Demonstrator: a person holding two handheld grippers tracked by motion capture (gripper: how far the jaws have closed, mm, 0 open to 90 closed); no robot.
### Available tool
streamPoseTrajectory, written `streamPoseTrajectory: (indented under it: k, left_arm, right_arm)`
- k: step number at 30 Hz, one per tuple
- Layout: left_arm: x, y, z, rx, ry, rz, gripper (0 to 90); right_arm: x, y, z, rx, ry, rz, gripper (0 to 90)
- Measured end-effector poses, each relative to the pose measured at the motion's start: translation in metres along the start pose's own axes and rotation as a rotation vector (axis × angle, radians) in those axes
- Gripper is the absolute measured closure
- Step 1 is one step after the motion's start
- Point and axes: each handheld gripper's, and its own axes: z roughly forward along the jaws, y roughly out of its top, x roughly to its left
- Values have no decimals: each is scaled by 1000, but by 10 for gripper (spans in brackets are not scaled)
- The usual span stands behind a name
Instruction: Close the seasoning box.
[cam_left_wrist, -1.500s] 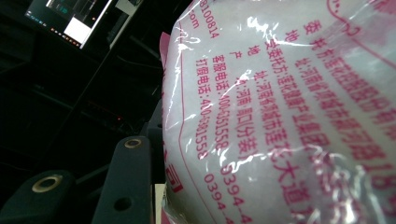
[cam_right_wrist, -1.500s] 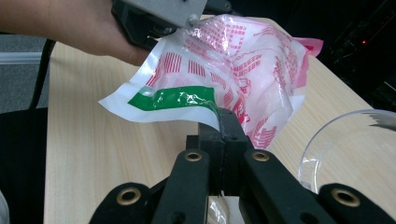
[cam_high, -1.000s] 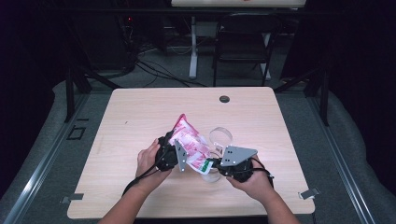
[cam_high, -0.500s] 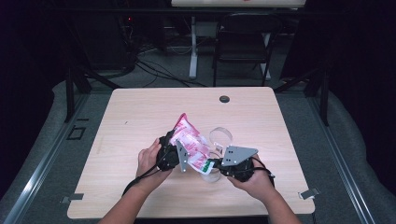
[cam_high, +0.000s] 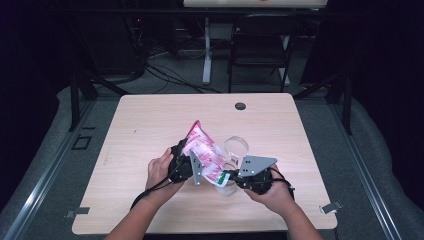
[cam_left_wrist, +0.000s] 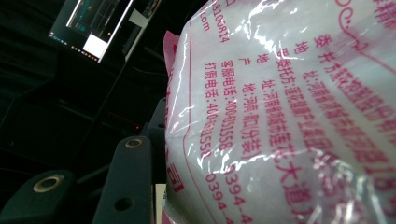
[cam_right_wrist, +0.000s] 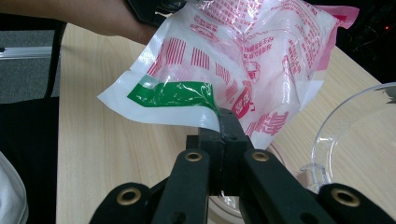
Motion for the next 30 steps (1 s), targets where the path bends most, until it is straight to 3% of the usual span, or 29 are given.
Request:
streamPoseTrajectory:
  k: [30]
  left_arm:
    - [0,6,-4,-12,59,88,584]
  right_arm:
    - [-5,-5,0,5,37,36,900]
